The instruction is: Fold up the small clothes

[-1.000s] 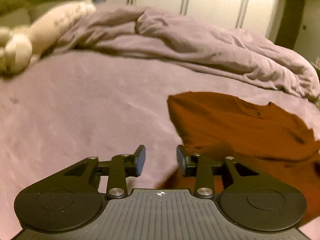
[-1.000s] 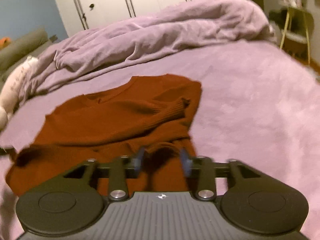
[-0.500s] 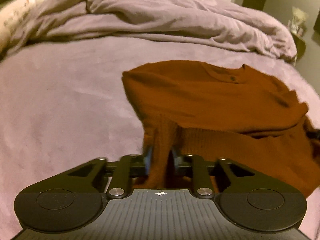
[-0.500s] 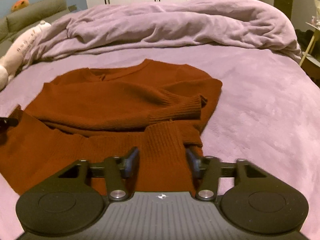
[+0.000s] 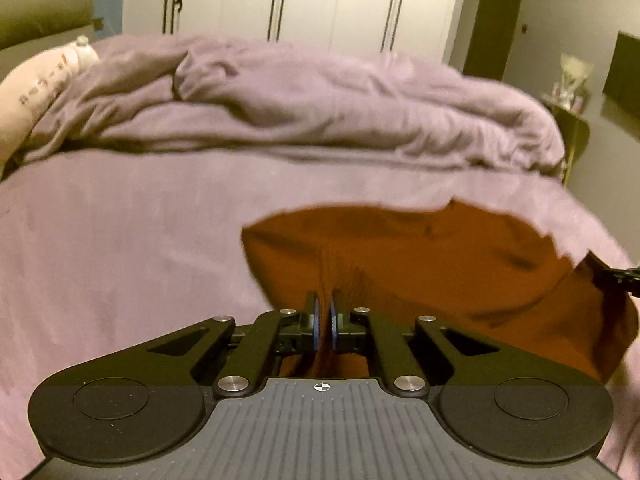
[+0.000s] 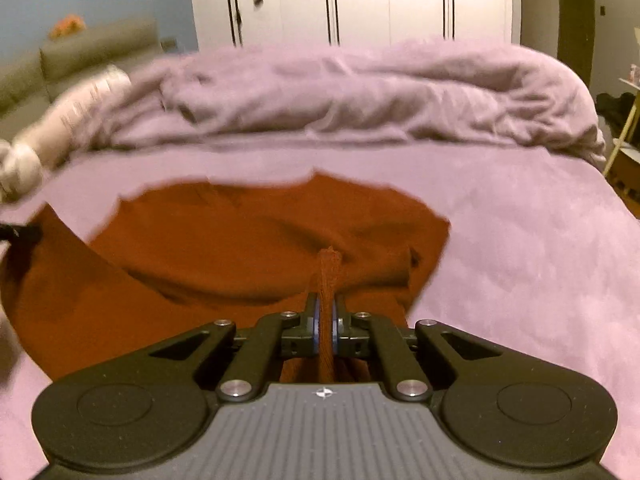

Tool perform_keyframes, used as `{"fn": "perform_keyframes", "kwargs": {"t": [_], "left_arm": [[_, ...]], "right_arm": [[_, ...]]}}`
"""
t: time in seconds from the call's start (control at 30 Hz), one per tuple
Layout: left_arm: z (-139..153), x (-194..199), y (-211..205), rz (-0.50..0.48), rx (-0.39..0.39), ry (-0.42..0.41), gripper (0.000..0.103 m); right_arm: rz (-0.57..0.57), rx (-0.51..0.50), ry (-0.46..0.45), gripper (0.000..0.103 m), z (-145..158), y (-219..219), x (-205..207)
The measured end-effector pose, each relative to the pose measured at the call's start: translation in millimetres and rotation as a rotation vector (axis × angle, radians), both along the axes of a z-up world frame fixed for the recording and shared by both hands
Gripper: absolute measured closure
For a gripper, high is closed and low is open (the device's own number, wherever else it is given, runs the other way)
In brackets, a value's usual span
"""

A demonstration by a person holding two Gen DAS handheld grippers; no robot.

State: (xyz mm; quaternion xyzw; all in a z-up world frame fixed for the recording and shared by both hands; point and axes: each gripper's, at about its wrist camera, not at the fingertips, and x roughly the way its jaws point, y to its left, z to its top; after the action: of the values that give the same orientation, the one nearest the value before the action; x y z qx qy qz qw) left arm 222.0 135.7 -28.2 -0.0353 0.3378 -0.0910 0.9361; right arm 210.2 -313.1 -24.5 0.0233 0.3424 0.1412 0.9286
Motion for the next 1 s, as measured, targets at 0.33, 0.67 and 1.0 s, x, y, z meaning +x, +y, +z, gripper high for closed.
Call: {"fn": "perform_keyframes", "kwargs": {"t": [0.33, 0.67, 1.0], "left_arm": [[10.6, 79.0, -2.7, 0.092, 0.051, -0.063, 0.096], [-75.7, 101.3, -0.8, 0.013, 0.024, 0.160, 0.079], [-65.4, 109.2, -0.9, 0.044, 0.034, 0.170, 0.095]], "right_arm": [[-0.143, -0.027, -0.032, 0.098, 3.6, 1.1, 86.3], [-0.094, -0.080, 0.141, 0.085, -60.0, 6.8, 112.0], [-0.081, -0.184, 0.117, 0.098, -55.4, 20.1, 119.0]]}}
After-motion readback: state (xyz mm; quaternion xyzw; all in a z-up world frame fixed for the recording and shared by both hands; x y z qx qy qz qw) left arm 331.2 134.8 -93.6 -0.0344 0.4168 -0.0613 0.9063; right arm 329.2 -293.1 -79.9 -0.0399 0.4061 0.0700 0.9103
